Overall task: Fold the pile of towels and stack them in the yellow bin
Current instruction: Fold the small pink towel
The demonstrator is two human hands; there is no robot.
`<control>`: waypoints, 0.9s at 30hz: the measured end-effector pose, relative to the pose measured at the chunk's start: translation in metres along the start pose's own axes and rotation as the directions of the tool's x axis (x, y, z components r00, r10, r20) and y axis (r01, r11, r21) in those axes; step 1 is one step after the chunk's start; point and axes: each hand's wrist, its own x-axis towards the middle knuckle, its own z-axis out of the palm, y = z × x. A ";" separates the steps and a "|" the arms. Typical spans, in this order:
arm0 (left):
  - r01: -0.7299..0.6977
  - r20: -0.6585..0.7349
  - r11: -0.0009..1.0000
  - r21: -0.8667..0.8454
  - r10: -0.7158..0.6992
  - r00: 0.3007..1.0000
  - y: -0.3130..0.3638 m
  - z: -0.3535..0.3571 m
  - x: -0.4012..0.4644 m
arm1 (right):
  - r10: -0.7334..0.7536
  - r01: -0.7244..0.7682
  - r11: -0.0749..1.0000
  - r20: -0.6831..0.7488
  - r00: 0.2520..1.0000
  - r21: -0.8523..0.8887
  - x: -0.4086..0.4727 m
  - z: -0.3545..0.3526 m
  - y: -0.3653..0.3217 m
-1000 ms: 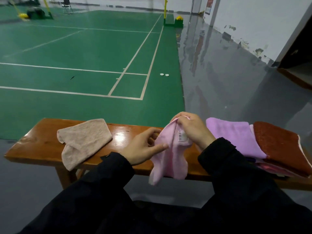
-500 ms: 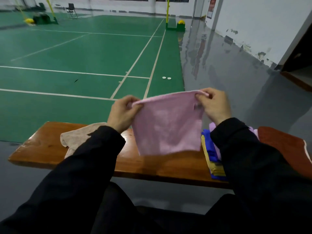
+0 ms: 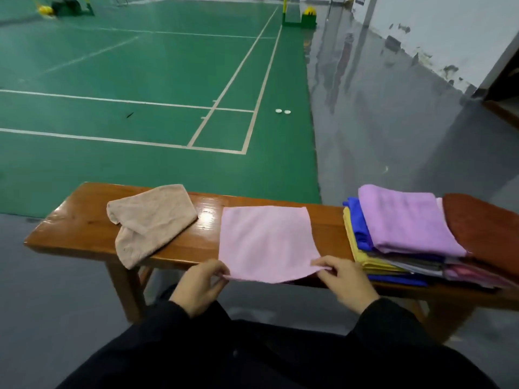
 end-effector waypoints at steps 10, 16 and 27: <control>0.161 -0.086 0.984 -0.080 -0.167 0.982 -0.013 0.004 0.036 | 0.062 -0.072 0.995 -0.136 0.989 -0.075 0.056 0.001 -0.007; 0.265 -0.159 0.961 -0.085 -0.275 0.948 -0.016 -0.010 0.095 | 0.123 -0.150 0.983 -0.220 0.968 -0.110 0.117 0.004 -0.025; 0.400 -0.126 0.916 -0.005 -0.398 0.909 -0.033 0.001 0.137 | 0.137 -0.220 0.928 -0.275 0.952 -0.300 0.160 0.029 -0.005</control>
